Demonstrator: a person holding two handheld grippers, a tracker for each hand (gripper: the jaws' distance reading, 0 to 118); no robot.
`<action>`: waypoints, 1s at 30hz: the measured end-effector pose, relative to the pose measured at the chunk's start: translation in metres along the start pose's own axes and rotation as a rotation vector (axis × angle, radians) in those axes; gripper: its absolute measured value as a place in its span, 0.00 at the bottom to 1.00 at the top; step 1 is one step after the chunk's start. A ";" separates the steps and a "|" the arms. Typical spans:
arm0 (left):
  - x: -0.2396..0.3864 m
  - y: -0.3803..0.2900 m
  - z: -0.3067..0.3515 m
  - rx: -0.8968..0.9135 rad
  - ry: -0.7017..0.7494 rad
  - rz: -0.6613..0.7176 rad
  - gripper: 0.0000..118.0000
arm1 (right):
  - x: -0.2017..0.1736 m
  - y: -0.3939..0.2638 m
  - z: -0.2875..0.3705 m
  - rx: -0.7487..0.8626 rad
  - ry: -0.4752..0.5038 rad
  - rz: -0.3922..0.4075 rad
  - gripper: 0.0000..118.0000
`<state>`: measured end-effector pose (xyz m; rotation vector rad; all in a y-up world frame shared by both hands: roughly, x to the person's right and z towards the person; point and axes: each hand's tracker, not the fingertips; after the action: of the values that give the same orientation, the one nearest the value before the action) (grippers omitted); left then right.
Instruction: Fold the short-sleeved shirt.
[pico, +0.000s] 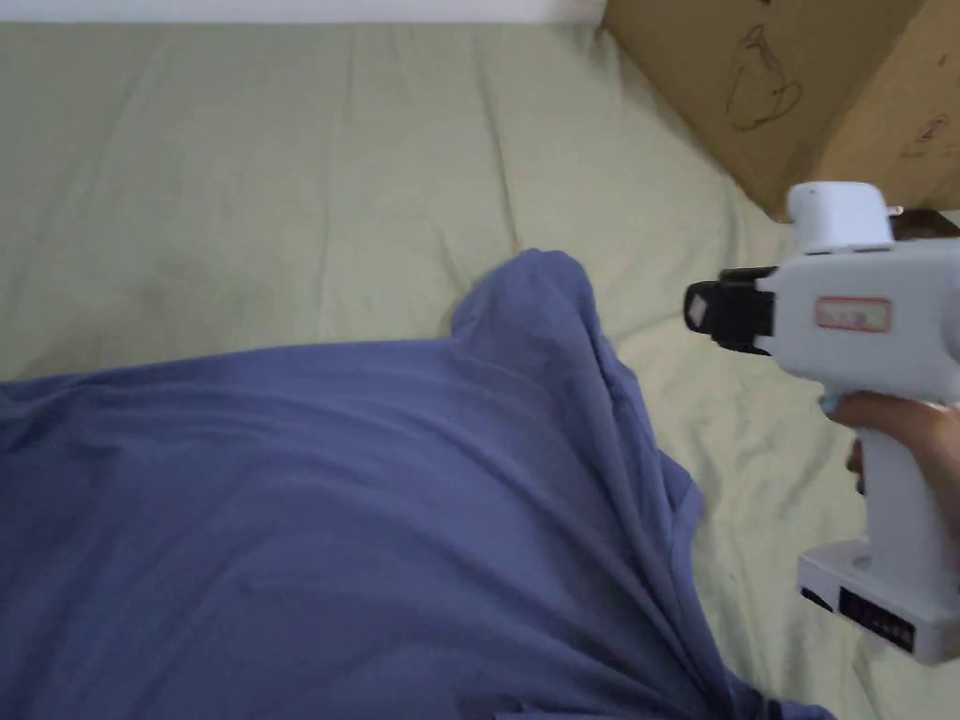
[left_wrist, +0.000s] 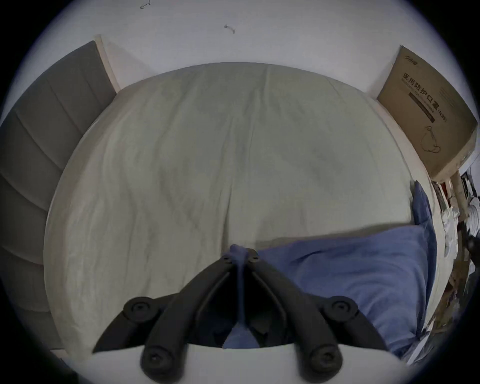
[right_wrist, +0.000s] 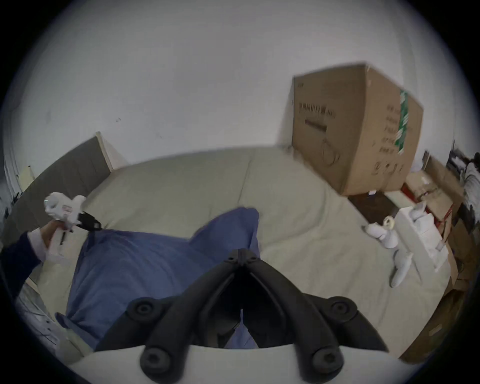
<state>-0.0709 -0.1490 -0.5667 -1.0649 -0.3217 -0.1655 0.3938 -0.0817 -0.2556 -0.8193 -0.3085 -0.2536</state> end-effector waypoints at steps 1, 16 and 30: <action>0.001 0.000 0.001 0.001 -0.002 -0.004 0.02 | 0.002 0.008 -0.023 -0.067 0.023 -0.023 0.07; 0.004 0.001 -0.005 -0.020 0.002 -0.028 0.02 | 0.011 0.006 -0.123 -0.389 -0.111 -0.090 0.82; 0.002 -0.015 0.055 0.112 -0.046 0.010 0.02 | -0.017 0.008 -0.092 -0.202 -0.010 -0.083 0.01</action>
<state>-0.0829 -0.1082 -0.5291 -0.9605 -0.3631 -0.1125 0.3968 -0.1438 -0.3262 -1.0085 -0.3307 -0.3627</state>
